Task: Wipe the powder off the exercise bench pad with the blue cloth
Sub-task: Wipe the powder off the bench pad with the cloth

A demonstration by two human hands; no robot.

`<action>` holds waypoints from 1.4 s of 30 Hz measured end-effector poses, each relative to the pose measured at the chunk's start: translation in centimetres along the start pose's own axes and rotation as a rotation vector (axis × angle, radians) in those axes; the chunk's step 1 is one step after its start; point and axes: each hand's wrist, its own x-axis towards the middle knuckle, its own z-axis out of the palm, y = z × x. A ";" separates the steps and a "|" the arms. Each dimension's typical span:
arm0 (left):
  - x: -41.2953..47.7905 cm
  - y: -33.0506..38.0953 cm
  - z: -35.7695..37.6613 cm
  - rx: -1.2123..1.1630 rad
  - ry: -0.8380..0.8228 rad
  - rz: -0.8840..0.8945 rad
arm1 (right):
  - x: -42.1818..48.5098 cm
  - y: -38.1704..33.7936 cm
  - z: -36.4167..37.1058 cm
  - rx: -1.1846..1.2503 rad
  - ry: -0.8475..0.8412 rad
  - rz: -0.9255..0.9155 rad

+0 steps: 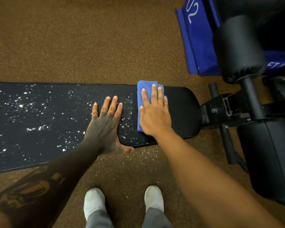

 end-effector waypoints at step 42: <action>-1.0 -1.5 0.4 0.009 0.025 -0.011 | -5.9 -0.1 1.0 -0.018 -0.018 -0.076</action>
